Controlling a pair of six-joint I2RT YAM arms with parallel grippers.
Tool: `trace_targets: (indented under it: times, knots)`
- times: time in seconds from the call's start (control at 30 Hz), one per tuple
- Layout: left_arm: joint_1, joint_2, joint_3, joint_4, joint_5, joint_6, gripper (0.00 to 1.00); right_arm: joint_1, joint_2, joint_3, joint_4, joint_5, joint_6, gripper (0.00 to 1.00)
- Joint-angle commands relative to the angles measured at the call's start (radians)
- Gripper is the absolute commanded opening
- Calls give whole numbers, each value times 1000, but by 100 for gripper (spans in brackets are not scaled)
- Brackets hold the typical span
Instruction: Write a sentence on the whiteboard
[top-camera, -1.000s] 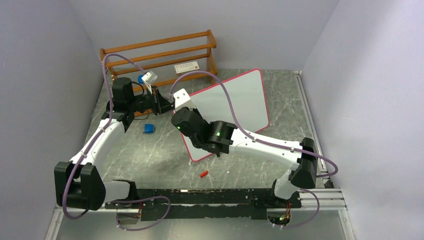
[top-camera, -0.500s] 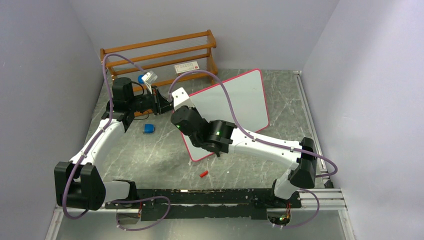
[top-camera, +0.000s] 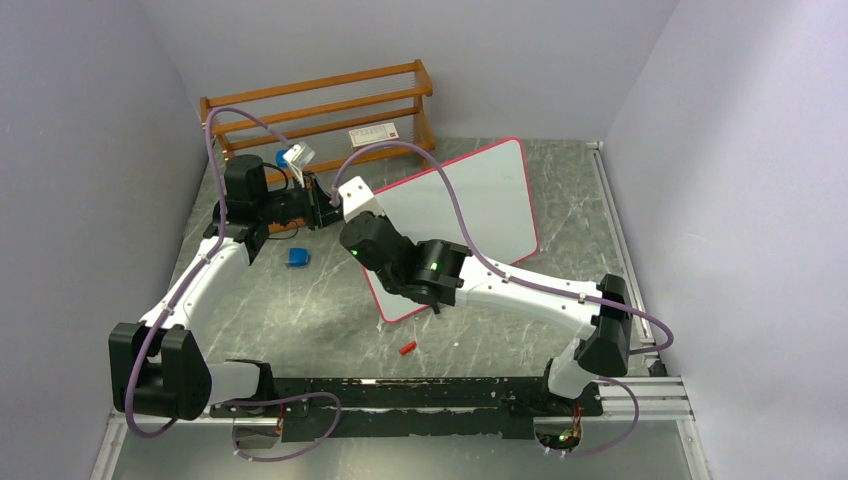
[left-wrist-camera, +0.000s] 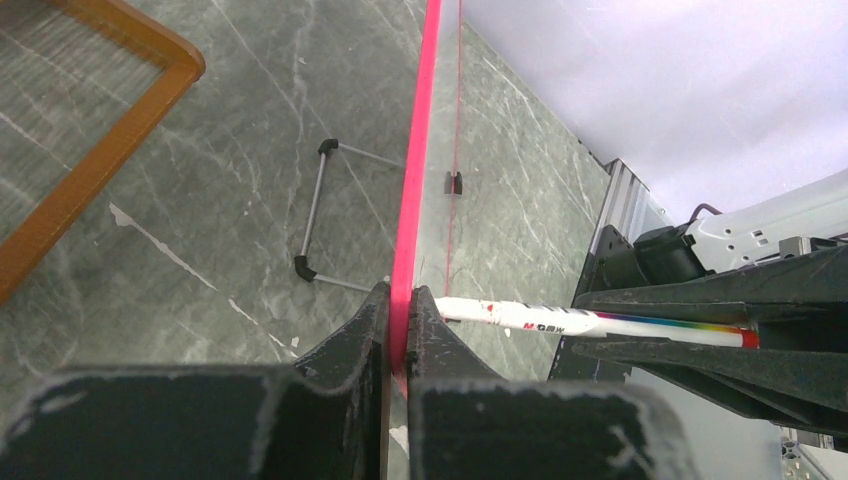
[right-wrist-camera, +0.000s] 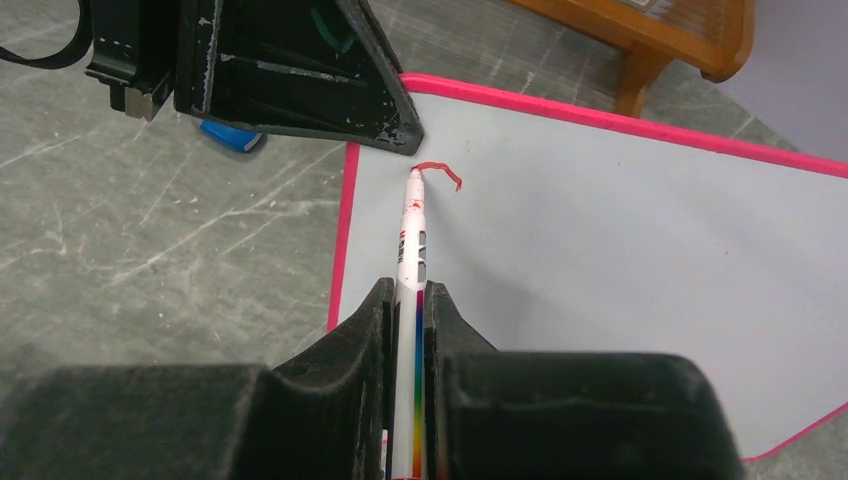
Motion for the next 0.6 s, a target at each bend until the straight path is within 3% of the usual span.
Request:
trace_targets:
  times: [0.0, 0.57]
  knots:
    - [-18, 9, -16, -11, 20, 29, 5, -5, 27, 21, -32, -32, 13, 0]
    - [-18, 9, -15, -16, 14, 33, 5, -2, 21, 0, -126, -19, 40, 0]
